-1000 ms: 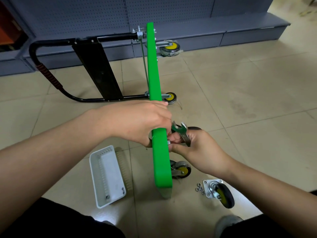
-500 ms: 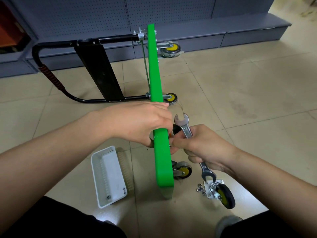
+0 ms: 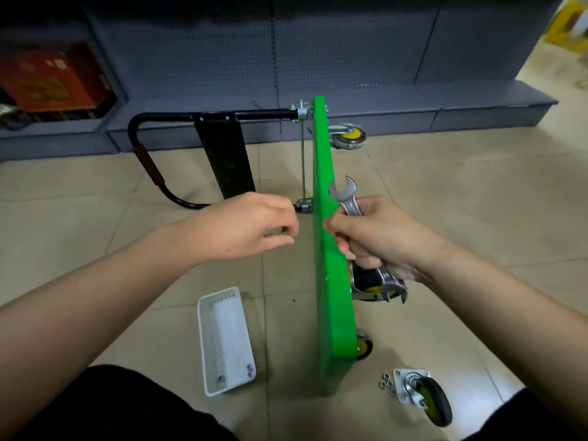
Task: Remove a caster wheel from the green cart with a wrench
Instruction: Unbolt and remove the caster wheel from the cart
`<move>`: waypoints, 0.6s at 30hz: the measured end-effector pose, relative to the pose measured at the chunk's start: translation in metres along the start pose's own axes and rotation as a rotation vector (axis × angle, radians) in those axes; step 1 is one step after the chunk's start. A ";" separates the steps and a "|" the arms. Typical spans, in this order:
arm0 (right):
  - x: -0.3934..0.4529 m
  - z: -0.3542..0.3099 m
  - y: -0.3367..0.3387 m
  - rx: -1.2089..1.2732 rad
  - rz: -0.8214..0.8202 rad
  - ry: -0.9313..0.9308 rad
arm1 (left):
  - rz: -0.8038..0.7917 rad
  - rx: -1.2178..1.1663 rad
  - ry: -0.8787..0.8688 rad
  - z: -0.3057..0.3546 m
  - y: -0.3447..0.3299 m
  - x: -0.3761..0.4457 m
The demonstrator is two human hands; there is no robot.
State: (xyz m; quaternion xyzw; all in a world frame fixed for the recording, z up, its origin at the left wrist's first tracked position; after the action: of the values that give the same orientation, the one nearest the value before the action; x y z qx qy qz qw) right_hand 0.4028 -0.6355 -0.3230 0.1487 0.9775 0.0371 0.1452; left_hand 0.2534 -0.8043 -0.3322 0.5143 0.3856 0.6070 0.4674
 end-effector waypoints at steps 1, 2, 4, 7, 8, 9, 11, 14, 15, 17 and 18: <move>0.007 -0.008 -0.012 -0.004 -0.001 0.003 | -0.006 -0.011 0.045 -0.004 0.007 -0.009; 0.013 -0.015 -0.027 -0.004 -0.005 0.002 | -0.009 -0.023 0.092 -0.009 0.012 -0.019; 0.023 -0.025 -0.061 0.020 -0.025 -0.012 | -0.015 -0.041 0.188 -0.020 0.019 -0.045; 0.032 -0.018 -0.114 0.047 -0.063 -0.042 | -0.023 -0.068 0.306 -0.037 0.016 -0.088; 0.035 -0.011 -0.130 0.044 -0.068 -0.058 | -0.026 -0.083 0.343 -0.042 0.011 -0.101; 0.038 0.000 -0.147 0.040 -0.071 -0.079 | -0.024 -0.097 0.376 -0.046 0.004 -0.116; 0.047 0.026 -0.175 0.031 -0.076 -0.139 | -0.026 -0.119 0.422 -0.053 -0.015 -0.141; 0.062 0.076 -0.206 -0.017 -0.076 -0.231 | -0.065 -0.174 0.507 -0.066 -0.055 -0.174; 0.069 0.096 -0.216 -0.045 -0.076 -0.251 | -0.074 -0.201 0.530 -0.072 -0.073 -0.186; 0.078 0.131 -0.226 -0.110 -0.073 -0.282 | -0.094 -0.242 0.566 -0.078 -0.109 -0.205; 0.083 0.149 -0.230 -0.139 -0.080 -0.301 | -0.101 -0.259 0.591 -0.081 -0.128 -0.214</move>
State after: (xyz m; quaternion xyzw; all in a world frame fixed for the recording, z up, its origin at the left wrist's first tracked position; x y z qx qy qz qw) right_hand 0.3067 -0.8253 -0.5144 0.1033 0.9449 0.0759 0.3014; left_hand 0.2028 -0.9757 -0.5244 0.2321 0.4493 0.7500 0.4263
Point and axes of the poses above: each hand's wrist, its own x-axis towards the middle knuckle, its own y-axis out of the back of the hand, z = x × y, the point moved 1 cm from there along x, towards the middle knuckle
